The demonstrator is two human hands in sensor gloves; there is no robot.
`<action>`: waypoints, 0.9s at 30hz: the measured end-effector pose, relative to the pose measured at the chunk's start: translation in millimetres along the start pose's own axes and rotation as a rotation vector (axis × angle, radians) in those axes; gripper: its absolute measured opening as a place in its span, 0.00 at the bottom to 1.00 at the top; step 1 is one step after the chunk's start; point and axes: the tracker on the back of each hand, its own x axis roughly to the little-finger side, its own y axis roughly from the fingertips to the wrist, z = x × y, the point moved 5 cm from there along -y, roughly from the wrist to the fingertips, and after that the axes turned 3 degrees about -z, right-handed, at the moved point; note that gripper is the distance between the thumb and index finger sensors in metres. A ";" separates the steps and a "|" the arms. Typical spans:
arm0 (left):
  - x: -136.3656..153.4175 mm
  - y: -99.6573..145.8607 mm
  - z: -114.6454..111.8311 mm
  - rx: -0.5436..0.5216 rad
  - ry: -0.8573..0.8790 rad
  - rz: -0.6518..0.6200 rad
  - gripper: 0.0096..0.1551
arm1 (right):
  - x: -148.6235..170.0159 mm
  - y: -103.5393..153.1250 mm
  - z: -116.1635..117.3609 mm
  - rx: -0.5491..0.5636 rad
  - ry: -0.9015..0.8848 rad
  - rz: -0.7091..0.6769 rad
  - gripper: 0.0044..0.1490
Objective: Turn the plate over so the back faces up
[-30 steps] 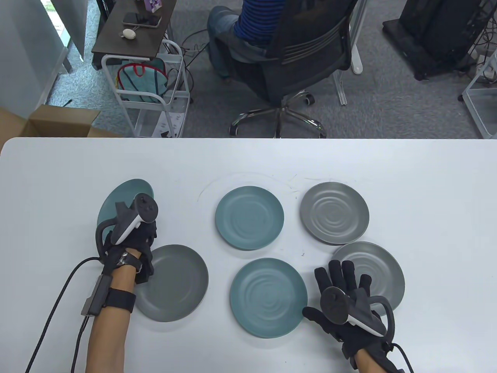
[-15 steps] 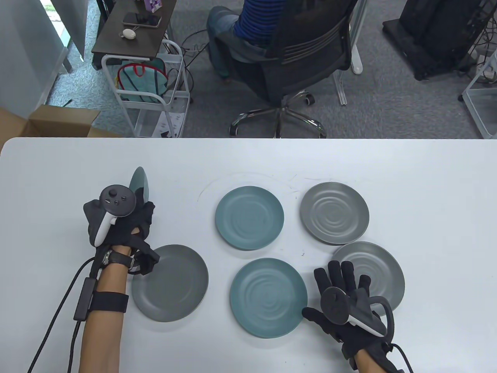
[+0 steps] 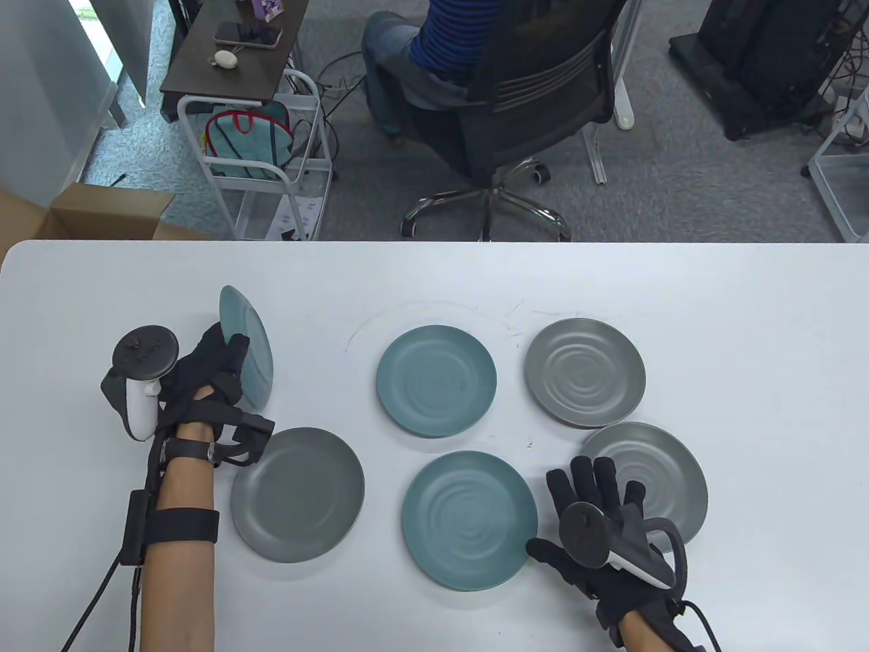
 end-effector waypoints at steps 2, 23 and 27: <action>3.1 -0.5 3.3 -0.004 0.018 0.004 0.35 | 0.0 0.0 0.1 -0.001 0.000 0.001 0.62; 85.2 -14.2 0.3 -0.011 0.217 0.260 0.37 | -0.7 -0.3 1.2 -0.014 0.002 0.003 0.62; 98.7 -15.4 -1.1 -0.012 0.183 0.306 0.38 | -1.0 -0.5 1.6 -0.018 -0.003 0.000 0.62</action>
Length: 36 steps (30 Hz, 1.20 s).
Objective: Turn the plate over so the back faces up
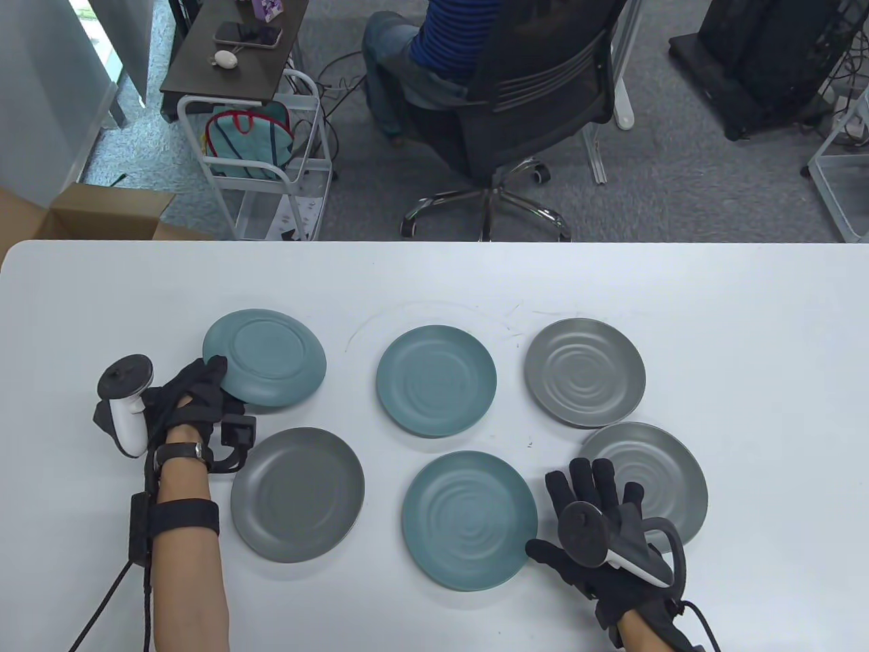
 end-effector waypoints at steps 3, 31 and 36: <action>7.9 -2.8 -1.0 -0.006 -0.002 0.028 0.38 | 0.0 -0.1 0.2 -0.001 0.004 0.002 0.62; 2.6 -6.3 -6.6 -0.136 -0.495 0.128 0.39 | -1.2 0.0 -0.5 0.004 0.007 -0.001 0.62; -0.8 -6.2 -8.5 -0.145 -0.558 0.131 0.38 | -1.7 -0.1 -0.2 0.003 0.008 -0.002 0.62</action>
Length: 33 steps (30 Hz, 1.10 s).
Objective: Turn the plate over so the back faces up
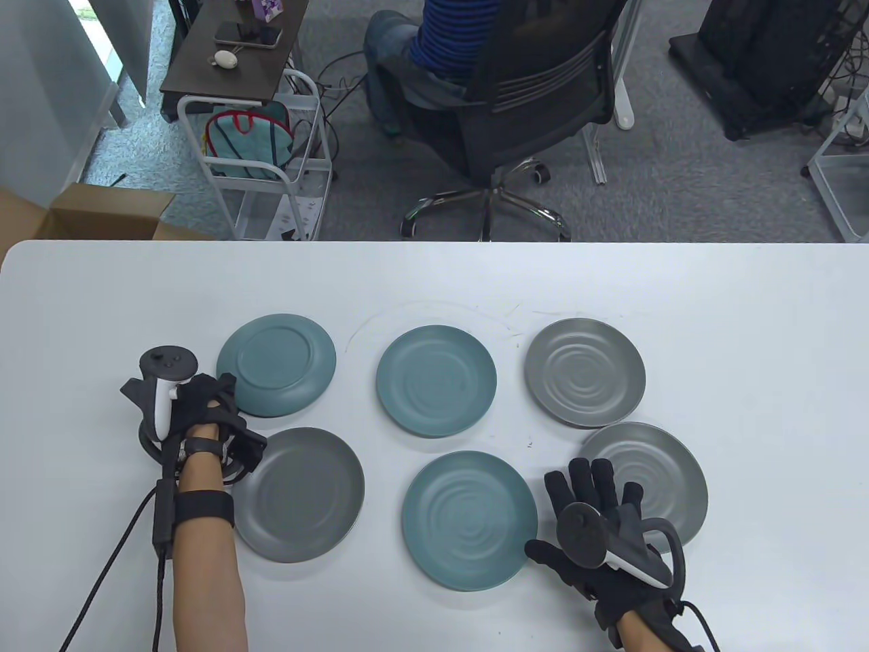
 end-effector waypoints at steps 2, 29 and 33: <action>-1.9 0.7 0.2 -0.001 -0.023 0.001 0.39 | -0.1 0.1 0.0 0.000 0.001 0.000 0.62; -45.1 84.9 10.7 0.016 -0.344 -0.267 0.47 | -2.1 -0.3 0.7 -0.005 0.000 -0.006 0.62; -55.1 123.7 -6.2 0.037 -0.476 -0.380 0.47 | -2.3 0.4 -0.3 0.002 -0.002 -0.007 0.62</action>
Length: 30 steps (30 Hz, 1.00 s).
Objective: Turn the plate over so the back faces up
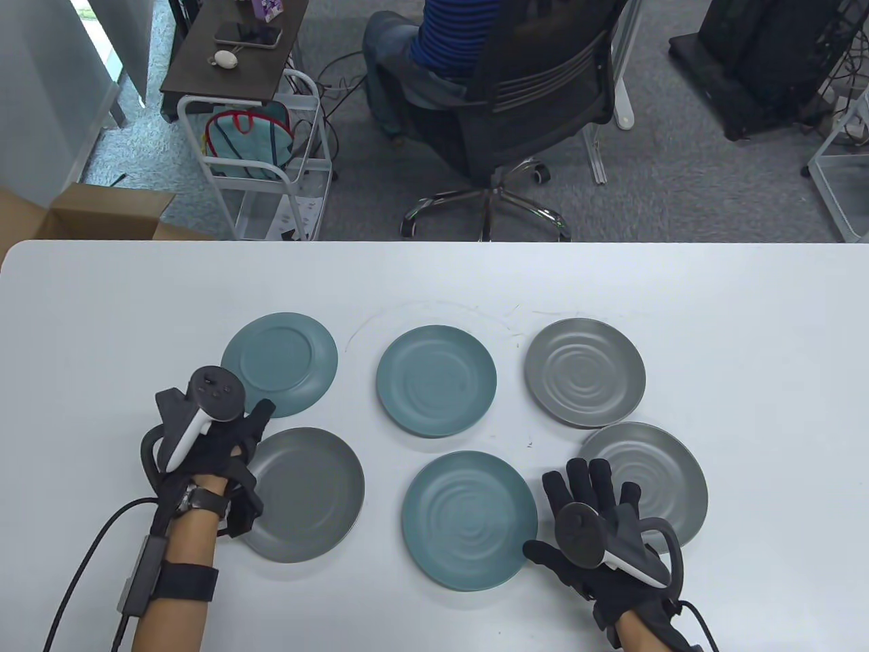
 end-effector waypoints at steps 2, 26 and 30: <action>-14.1 14.8 -8.1 0.007 -0.069 -0.052 0.48 | 0.2 0.6 -1.3 0.006 -0.007 0.000 0.62; -90.7 79.1 -120.5 0.136 -0.497 -0.341 0.53 | -3.5 0.4 0.5 -0.006 0.001 -0.014 0.62; -97.8 82.5 -130.2 0.098 -0.634 -0.348 0.54 | -4.1 0.3 0.3 -0.004 0.000 -0.015 0.62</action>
